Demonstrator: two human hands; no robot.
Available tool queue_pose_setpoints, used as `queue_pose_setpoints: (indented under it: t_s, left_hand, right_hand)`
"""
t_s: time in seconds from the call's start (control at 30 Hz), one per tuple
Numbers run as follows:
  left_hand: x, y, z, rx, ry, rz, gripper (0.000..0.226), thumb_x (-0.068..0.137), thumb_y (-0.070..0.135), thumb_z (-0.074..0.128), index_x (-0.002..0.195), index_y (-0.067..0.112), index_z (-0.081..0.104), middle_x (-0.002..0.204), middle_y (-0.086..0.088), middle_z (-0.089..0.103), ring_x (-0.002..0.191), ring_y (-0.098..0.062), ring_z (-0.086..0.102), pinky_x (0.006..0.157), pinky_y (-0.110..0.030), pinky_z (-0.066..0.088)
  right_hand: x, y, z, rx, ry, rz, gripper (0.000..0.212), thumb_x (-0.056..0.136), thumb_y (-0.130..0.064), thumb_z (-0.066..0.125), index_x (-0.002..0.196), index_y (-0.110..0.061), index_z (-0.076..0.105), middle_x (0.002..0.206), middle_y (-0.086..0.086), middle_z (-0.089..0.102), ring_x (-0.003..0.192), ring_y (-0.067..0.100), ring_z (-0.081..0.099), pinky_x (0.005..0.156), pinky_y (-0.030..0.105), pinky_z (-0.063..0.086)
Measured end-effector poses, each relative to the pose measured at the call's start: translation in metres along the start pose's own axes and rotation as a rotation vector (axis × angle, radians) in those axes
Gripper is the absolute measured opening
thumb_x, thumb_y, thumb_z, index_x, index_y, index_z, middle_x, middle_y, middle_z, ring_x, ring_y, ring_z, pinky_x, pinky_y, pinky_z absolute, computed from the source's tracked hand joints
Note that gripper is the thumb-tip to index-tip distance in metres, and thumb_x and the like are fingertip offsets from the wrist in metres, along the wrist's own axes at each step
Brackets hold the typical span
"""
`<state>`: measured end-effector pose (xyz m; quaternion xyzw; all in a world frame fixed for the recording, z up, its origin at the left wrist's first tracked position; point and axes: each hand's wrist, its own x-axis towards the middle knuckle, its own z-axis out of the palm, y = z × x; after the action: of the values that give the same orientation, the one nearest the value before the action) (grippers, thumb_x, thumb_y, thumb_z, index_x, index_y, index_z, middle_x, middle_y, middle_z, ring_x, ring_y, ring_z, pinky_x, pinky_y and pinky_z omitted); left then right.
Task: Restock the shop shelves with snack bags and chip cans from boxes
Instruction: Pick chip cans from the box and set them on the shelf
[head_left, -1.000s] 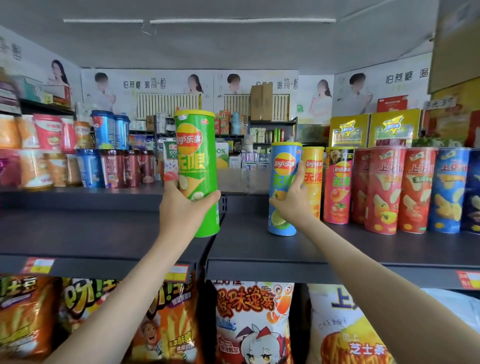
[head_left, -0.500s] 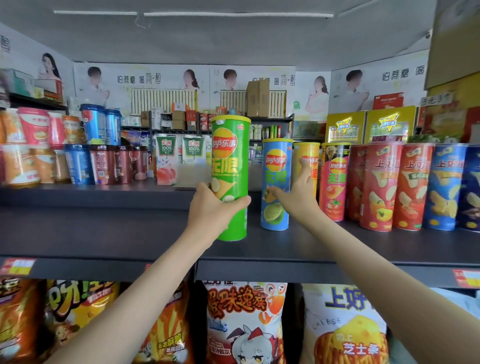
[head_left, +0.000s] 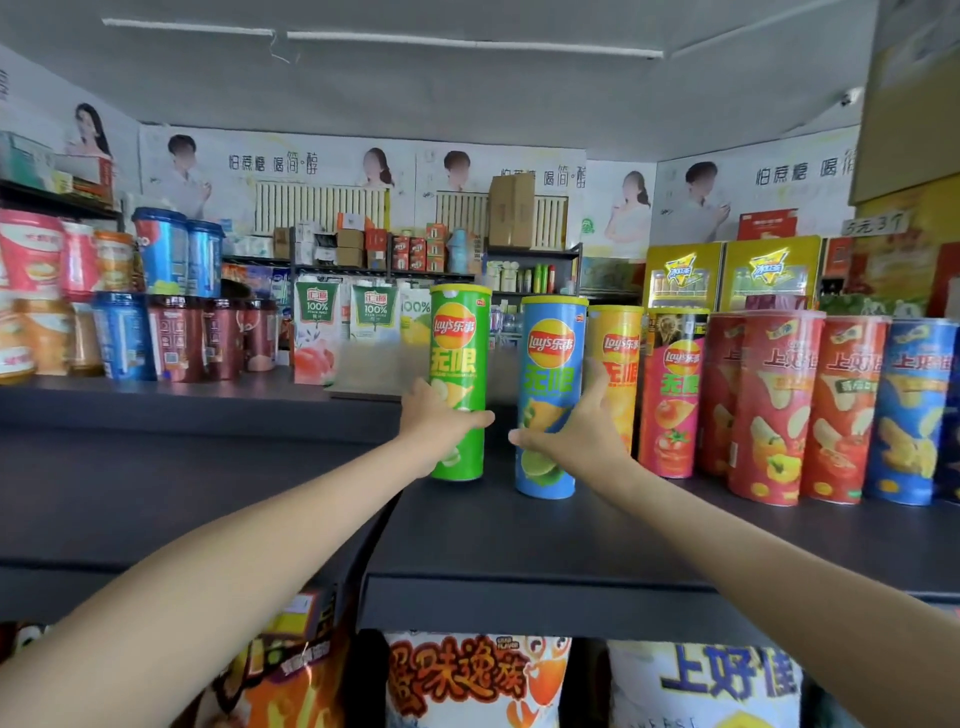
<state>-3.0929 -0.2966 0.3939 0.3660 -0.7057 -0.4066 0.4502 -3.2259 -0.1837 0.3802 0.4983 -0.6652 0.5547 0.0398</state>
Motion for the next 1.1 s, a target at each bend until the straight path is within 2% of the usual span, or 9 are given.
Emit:
queue_pose_setpoints:
  t_s: [0.1,0.17,0.23,0.3,0.37,0.53,0.77,0.87,1.1]
  left_hand:
    - [0.015,-0.01,0.01,0.016,-0.011,0.006,0.074,0.064,0.029,0.091,0.116,0.01,0.041,0.124,-0.009,0.05,0.107,-0.027,0.055,0.075,-0.037,0.053]
    - [0.023,-0.013,0.019,0.056,-0.029,0.033,0.075,0.066,0.03,0.089,0.118,0.009,0.04,0.125,-0.009,0.047,0.107,-0.025,0.052,0.084,-0.038,0.05]
    - [0.028,-0.014,0.026,0.088,-0.056,0.054,0.077,0.069,0.032,0.087,0.122,0.007,0.037,0.126,-0.009,0.043,0.105,-0.023,0.048,0.085,-0.036,0.049]
    - [0.03,-0.014,0.031,0.104,-0.105,0.065,0.078,0.073,0.032,0.084,0.127,0.007,0.033,0.127,-0.009,0.039,0.105,-0.022,0.046,0.079,-0.034,0.051]
    - [0.032,-0.015,0.034,0.143,-0.17,0.072,0.076,0.077,0.028,0.081,0.129,0.009,0.028,0.128,-0.008,0.038,0.106,-0.02,0.044,0.065,-0.024,0.047]
    - [0.038,-0.021,0.03,0.27,-0.28,0.063,0.071,0.081,0.017,0.077,0.119,0.019,0.018,0.12,-0.004,0.047,0.105,-0.02,0.05,0.078,-0.029,0.045]
    - [0.043,-0.022,0.035,0.248,-0.283,0.099,0.074,0.08,0.019,0.079,0.127,0.014,0.022,0.116,-0.003,0.047,0.103,-0.019,0.048,0.081,-0.029,0.042]
    - [0.045,-0.024,0.036,0.248,-0.269,0.11,0.069,0.079,0.02,0.08,0.115,0.019,0.02,0.118,-0.004,0.048,0.103,-0.019,0.048,0.08,-0.028,0.041]
    - [0.048,-0.027,0.041,0.242,-0.223,0.114,0.071,0.076,0.022,0.082,0.117,0.017,0.023,0.124,-0.006,0.049,0.106,-0.021,0.049,0.081,-0.031,0.042]
  right_hand:
    - [0.008,0.007,0.002,-0.039,0.027,-0.016,0.107,0.061,-0.019,0.086,0.141,-0.021,0.013,0.126,0.013,0.048,0.116,0.031,0.052,0.095,0.048,0.048]
    - [0.01,0.015,-0.004,-0.032,0.05,-0.02,0.102,0.064,-0.015,0.083,0.141,-0.017,0.016,0.126,0.012,0.049,0.116,0.03,0.053,0.095,0.046,0.049]
    - [0.012,0.021,-0.011,-0.043,0.054,-0.009,0.104,0.067,-0.014,0.081,0.146,-0.016,0.013,0.13,0.012,0.046,0.119,0.029,0.05,0.098,0.046,0.047]
    - [0.011,0.025,-0.015,-0.038,0.045,0.004,0.112,0.063,-0.021,0.081,0.148,-0.026,0.007,0.13,0.012,0.046,0.119,0.029,0.05,0.099,0.048,0.046]
    - [0.011,0.025,-0.015,-0.029,0.034,0.008,0.118,0.053,-0.031,0.079,0.145,-0.036,0.007,0.127,0.01,0.048,0.115,0.028,0.053,0.096,0.049,0.049]
    - [0.014,0.03,-0.013,-0.009,0.013,0.005,0.113,0.064,-0.008,0.084,0.146,-0.024,0.008,0.126,0.008,0.048,0.113,0.024,0.055,0.095,0.043,0.05]
    - [0.017,0.03,-0.003,-0.059,0.04,0.033,0.086,0.062,-0.014,0.087,0.128,-0.013,0.032,0.121,0.011,0.049,0.11,0.024,0.053,0.091,0.038,0.049]
    - [0.017,0.03,-0.001,-0.066,0.047,0.051,0.074,0.064,-0.016,0.087,0.118,-0.014,0.036,0.12,0.01,0.048,0.108,0.023,0.053,0.089,0.036,0.05]
    - [0.014,0.024,-0.001,-0.129,0.039,0.118,0.065,0.068,-0.023,0.085,0.114,-0.009,0.04,0.117,0.008,0.045,0.102,0.019,0.051,0.083,0.032,0.049]
